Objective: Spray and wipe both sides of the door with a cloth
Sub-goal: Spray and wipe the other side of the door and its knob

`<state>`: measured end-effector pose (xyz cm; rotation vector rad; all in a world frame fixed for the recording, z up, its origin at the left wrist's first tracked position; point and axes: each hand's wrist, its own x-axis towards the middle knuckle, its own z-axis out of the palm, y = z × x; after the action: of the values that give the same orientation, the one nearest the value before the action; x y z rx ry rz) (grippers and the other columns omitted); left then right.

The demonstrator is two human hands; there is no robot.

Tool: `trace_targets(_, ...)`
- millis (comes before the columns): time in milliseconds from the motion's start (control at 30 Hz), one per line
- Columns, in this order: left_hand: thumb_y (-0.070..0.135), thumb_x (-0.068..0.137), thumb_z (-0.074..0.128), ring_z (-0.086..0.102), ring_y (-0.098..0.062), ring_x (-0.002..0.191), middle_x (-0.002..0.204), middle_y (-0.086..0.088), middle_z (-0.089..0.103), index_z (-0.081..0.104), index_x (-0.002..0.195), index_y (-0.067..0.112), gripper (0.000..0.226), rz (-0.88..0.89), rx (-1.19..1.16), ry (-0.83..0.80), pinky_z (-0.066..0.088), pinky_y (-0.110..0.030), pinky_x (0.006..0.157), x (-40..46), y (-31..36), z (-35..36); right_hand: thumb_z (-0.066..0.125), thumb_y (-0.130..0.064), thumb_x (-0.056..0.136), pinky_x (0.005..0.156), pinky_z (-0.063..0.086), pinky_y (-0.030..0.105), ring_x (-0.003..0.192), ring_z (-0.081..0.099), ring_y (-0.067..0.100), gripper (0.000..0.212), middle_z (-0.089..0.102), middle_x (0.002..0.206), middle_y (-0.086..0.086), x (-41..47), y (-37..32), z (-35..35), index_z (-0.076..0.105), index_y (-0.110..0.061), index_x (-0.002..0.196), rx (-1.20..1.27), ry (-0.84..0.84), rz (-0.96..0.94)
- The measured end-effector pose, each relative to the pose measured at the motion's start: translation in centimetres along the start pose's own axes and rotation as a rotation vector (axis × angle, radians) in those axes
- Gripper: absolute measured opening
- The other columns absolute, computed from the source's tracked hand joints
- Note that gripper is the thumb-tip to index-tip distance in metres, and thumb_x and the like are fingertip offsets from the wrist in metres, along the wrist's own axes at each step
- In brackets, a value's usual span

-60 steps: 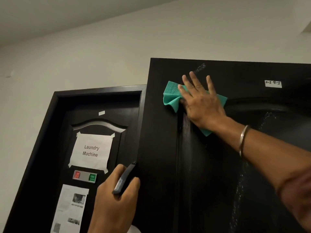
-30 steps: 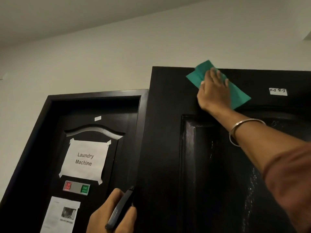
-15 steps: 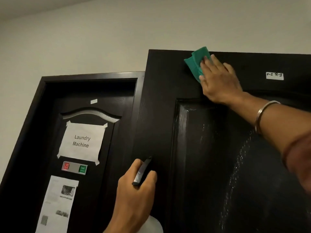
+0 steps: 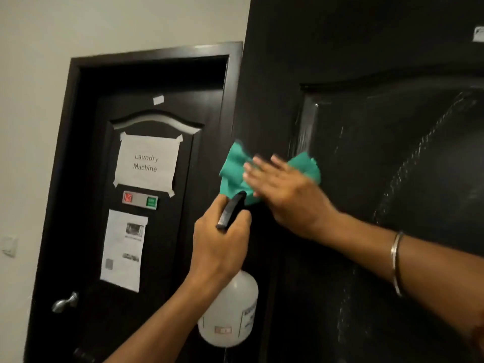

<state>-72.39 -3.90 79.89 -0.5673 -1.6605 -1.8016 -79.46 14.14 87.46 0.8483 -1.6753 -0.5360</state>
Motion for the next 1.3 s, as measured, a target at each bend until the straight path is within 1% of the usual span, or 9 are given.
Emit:
trace_targets(167, 0.031, 0.082, 0.058, 0.06, -0.023, 0.074, 0.087, -0.026, 0.065, 0.066, 0.073, 0.038, 0.014, -0.047, -0.022, -0.007, 0.057, -0.063, 0.08, -1.0, -0.4, -0.4, 0.059, -0.017, 0.1, 0.123, 0.023, 0.061, 0.155, 0.023, 0.032, 0.048, 0.042, 0.161, 0.006, -6.3, -4.5, 0.9, 0.052, -0.017, 0.148, -0.098, -0.207, -0.286)
trace_targets(300, 0.022, 0.092, 0.06, 0.057, -0.027, 0.073, 0.087, -0.031, 0.06, 0.062, 0.09, 0.007, 0.015, -0.038, -0.014, -0.036, 0.055, -0.062, 0.067, -1.5, -1.0, -0.8, 0.057, -0.022, 0.1, 0.096, 0.04, 0.049, 0.13, 0.048, 0.037, 0.034, 0.059, 0.141, 0.005, -1.5, 1.0, -1.5, 0.065, -0.025, 0.133, -0.323, 0.038, 0.075)
trace_targets(433, 0.007, 0.099, 0.058, 0.06, -0.026, 0.075, 0.085, -0.026, 0.06, 0.062, 0.094, 0.01, 0.007, -0.073, -0.033, -0.04, 0.054, -0.045, 0.07, -1.9, -2.4, -1.4, 0.057, -0.018, 0.1, 0.069, 0.044, 0.045, 0.091, 0.056, 0.032, 0.032, 0.06, 0.11, 0.007, 0.6, 0.9, -1.6, 0.066, -0.016, 0.131, -0.263, 0.048, 0.295)
trace_targets(667, 0.015, 0.098, 0.061, 0.071, -0.017, 0.07, 0.078, -0.009, 0.07, 0.065, 0.109, 0.005, 0.015, -0.105, -0.019, -0.067, 0.061, -0.033, 0.065, -3.4, -3.9, -2.3, 0.055, -0.02, 0.098, 0.062, 0.047, 0.037, 0.079, 0.057, 0.021, 0.016, 0.06, 0.097, 0.001, -9.3, -11.2, 0.5, 0.067, -0.019, 0.11, 0.092, -0.223, 0.126)
trace_targets(767, 0.034, 0.088, 0.062, 0.073, -0.024, 0.087, 0.088, -0.007, 0.071, 0.061, 0.13, 0.006, 0.05, -0.145, -0.009, -0.085, 0.064, -0.047, 0.085, -4.1, -3.9, -2.4, 0.058, -0.029, 0.098, 0.058, 0.041, 0.032, 0.074, 0.055, 0.017, 0.009, 0.053, 0.092, -0.002, -14.3, -15.4, 0.8, 0.063, -0.025, 0.103, 0.094, -0.463, -0.022)
trace_targets(867, 0.025, 0.097, 0.063, 0.073, -0.023, 0.086, 0.086, -0.005, 0.072, 0.061, 0.131, 0.006, 0.039, -0.139, -0.052, -0.113, 0.061, -0.049, 0.087, -4.6, -3.9, -1.9, 0.05, -0.024, 0.103, 0.065, 0.036, 0.036, 0.078, 0.052, 0.02, 0.009, 0.052, 0.098, 0.002, -16.2, -13.0, -1.0, 0.058, -0.021, 0.105, -0.024, -0.472, -0.069)
trace_targets(967, 0.012, 0.101, 0.059, 0.071, -0.026, 0.083, 0.083, -0.011, 0.069, 0.066, 0.116, 0.005, 0.018, -0.116, -0.076, -0.142, 0.06, -0.047, 0.082, -5.2, -3.7, -1.4, 0.061, -0.021, 0.096, 0.063, 0.044, 0.038, 0.08, 0.058, 0.025, 0.016, 0.057, 0.105, 0.008, -15.1, -4.2, -5.9, 0.063, -0.022, 0.112, -0.277, -0.304, 0.136)
trace_targets(1133, 0.007, 0.099, 0.058, 0.068, -0.031, 0.079, 0.084, -0.019, 0.065, 0.066, 0.098, 0.005, 0.009, -0.101, -0.106, -0.222, 0.058, -0.043, 0.078, -6.3, -3.4, 0.4, 0.064, -0.007, 0.088, 0.072, 0.055, 0.05, 0.094, 0.059, 0.039, 0.044, 0.048, 0.118, 0.015, -15.6, 11.4, -16.4, 0.054, -0.016, 0.13, -0.527, -0.149, 0.852)
trace_targets(1300, 0.006, 0.099, 0.058, 0.067, -0.037, 0.086, 0.081, -0.016, 0.066, 0.066, 0.093, 0.005, 0.01, -0.114, -0.116, -0.247, 0.059, -0.042, 0.076, -7.2, -3.8, 3.1, 0.058, -0.019, 0.099, 0.069, 0.056, 0.047, 0.088, 0.061, 0.032, 0.016, 0.056, 0.111, 0.009, -17.6, 8.0, -13.5, 0.057, -0.013, 0.114, -0.313, -0.081, 0.821)
